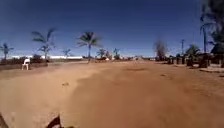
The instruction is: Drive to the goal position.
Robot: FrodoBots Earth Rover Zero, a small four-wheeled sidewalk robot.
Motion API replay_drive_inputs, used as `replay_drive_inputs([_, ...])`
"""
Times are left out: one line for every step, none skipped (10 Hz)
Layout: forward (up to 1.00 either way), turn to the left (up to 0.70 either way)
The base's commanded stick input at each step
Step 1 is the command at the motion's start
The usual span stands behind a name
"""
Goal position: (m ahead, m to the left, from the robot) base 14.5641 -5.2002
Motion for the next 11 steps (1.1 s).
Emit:
replay_drive_inputs([0.7,0.0])
replay_drive_inputs([0.7,0.0])
replay_drive_inputs([0.7,0.0])
replay_drive_inputs([0.7,0.0])
replay_drive_inputs([0.7,0.0])
replay_drive_inputs([0.7,0.0])
replay_drive_inputs([0.7,0.0])
replay_drive_inputs([0.7,0.0])
replay_drive_inputs([0.7,0.0])
replay_drive_inputs([0.7,0.0])
replay_drive_inputs([0.7,0.0])
